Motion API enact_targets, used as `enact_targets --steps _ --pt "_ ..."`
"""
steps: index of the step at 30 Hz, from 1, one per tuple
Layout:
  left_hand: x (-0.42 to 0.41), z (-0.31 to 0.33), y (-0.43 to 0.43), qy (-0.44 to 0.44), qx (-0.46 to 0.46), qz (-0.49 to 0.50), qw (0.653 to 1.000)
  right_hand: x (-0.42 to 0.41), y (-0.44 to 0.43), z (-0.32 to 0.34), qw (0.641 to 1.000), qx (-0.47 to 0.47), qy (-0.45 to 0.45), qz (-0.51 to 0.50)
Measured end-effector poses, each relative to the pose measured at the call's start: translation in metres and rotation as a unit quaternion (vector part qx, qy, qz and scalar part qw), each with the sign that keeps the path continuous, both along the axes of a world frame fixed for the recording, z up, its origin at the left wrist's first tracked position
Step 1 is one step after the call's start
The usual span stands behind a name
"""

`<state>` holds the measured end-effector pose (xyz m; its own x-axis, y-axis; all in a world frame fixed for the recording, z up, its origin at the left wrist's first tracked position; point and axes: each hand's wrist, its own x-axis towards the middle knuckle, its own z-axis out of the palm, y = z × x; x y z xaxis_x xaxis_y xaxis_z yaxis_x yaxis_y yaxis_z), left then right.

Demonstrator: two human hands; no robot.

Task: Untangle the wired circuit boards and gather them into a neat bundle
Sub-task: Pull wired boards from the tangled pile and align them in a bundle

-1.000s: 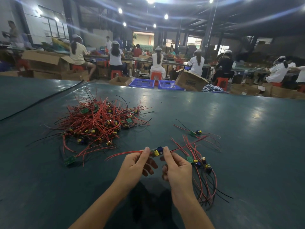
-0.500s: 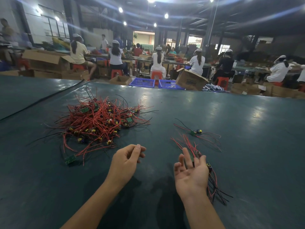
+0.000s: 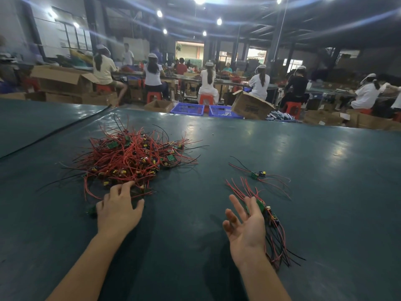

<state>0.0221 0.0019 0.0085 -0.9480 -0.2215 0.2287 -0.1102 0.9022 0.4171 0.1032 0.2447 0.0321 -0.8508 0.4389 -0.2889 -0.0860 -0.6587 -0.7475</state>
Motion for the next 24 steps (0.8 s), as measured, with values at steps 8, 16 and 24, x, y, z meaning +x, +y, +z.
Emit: enact_targets --steps 8,16,24 --pt "0.0 0.001 0.001 0.078 0.004 -0.011 0.997 0.0 -0.001 -0.002 0.999 0.03 0.006 0.009" --pt "0.003 0.002 0.005 0.089 -0.034 0.004 0.995 0.0 0.0 -0.003 0.999 0.033 0.009 0.018" --pt "0.024 0.026 0.039 0.363 0.142 -0.199 0.899 -0.002 -0.007 -0.001 0.992 0.107 0.008 0.071"
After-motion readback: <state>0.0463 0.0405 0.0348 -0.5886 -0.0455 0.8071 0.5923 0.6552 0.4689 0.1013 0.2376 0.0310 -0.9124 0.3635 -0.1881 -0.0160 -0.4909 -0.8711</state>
